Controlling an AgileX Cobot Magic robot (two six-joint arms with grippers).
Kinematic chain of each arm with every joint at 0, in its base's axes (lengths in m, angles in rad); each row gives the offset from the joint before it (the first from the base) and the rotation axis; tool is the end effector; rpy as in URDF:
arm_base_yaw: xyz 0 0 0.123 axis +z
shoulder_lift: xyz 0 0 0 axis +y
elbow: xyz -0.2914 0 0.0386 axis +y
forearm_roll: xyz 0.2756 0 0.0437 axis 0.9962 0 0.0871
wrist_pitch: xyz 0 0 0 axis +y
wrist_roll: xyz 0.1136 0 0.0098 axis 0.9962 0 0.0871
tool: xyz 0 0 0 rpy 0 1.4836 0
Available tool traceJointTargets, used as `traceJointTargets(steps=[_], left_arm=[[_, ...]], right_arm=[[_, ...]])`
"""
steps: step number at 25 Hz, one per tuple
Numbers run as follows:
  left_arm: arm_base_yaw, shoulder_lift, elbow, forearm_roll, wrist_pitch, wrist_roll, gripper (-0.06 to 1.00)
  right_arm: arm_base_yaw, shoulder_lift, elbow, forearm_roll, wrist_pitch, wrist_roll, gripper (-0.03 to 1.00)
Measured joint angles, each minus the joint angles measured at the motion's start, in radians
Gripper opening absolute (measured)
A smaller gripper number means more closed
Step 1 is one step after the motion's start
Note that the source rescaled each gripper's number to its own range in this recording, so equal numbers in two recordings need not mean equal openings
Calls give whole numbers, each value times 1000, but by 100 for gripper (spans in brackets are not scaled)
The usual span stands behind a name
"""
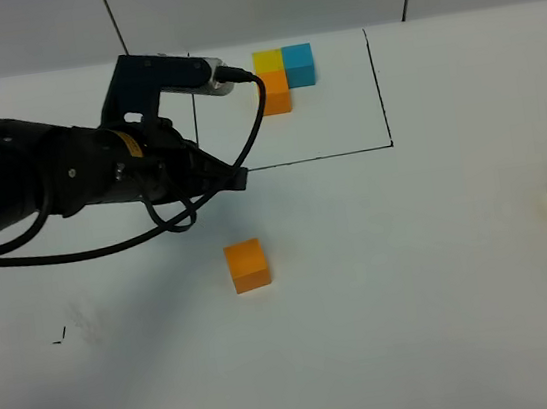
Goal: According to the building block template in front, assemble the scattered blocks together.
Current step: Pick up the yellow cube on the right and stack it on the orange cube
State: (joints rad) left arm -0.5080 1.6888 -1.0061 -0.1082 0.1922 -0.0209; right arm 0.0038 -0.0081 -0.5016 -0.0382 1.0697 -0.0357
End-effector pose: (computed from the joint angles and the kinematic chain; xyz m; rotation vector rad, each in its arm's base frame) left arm 0.3435 -0.1939 0.1871 0.4609 2.3371 -0.3309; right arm 0.0290 -0.0037 0.2799 -0.0382 2.0433 -0.0656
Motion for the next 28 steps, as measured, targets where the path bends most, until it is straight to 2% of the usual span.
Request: traceJointTargets(steps=[5, 14, 23, 28], left_arm=[[70, -78, 0, 65, 106, 41, 0], [195, -221, 13, 127, 362, 65, 0], [368, -435, 216, 132, 398, 74, 0], [456, -582, 290, 130, 507, 88, 0]], right_arm=[[0, 0, 0, 0, 0, 0, 1], [0, 0, 0, 0, 0, 0, 1], [0, 0, 0, 0, 0, 0, 1], [0, 0, 0, 0, 0, 0, 1]])
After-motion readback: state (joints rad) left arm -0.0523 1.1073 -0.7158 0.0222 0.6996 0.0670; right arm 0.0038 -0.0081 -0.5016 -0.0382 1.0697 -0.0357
